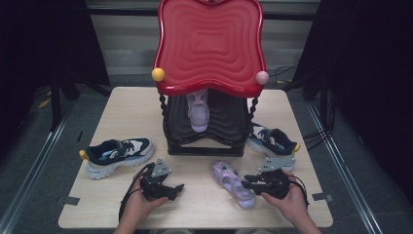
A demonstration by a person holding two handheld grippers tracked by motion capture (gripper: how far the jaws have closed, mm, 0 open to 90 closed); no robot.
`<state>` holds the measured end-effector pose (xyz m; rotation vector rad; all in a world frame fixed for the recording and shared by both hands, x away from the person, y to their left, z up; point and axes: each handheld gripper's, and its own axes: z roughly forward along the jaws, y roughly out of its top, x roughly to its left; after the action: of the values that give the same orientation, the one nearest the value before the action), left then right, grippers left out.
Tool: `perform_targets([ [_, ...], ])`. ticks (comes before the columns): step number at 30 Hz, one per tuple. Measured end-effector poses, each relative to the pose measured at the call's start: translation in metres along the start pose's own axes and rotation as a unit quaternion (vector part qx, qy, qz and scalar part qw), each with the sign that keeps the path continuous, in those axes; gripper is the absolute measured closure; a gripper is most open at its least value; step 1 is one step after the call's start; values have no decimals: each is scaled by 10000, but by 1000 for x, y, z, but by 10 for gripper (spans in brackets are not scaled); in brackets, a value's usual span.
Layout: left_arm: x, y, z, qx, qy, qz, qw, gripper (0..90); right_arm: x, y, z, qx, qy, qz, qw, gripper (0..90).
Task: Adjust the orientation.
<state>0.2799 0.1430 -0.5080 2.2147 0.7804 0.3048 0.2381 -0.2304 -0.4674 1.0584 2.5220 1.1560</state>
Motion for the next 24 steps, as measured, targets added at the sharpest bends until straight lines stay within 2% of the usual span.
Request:
perform_targets([
  [4, 0, 0, 0, 1, 1, 3, 10000, 157, 0, 0, 1, 14, 2, 10, 10000, 712],
  [12, 0, 0, 0, 1, 2, -2, 10000, 157, 1, -4, 7, -33, -138, 2, 9999, 727],
  [24, 0, 0, 0, 1, 2, 0, 10000, 157, 2, -8, 8, -246, -226, 27, 9994, 746],
])
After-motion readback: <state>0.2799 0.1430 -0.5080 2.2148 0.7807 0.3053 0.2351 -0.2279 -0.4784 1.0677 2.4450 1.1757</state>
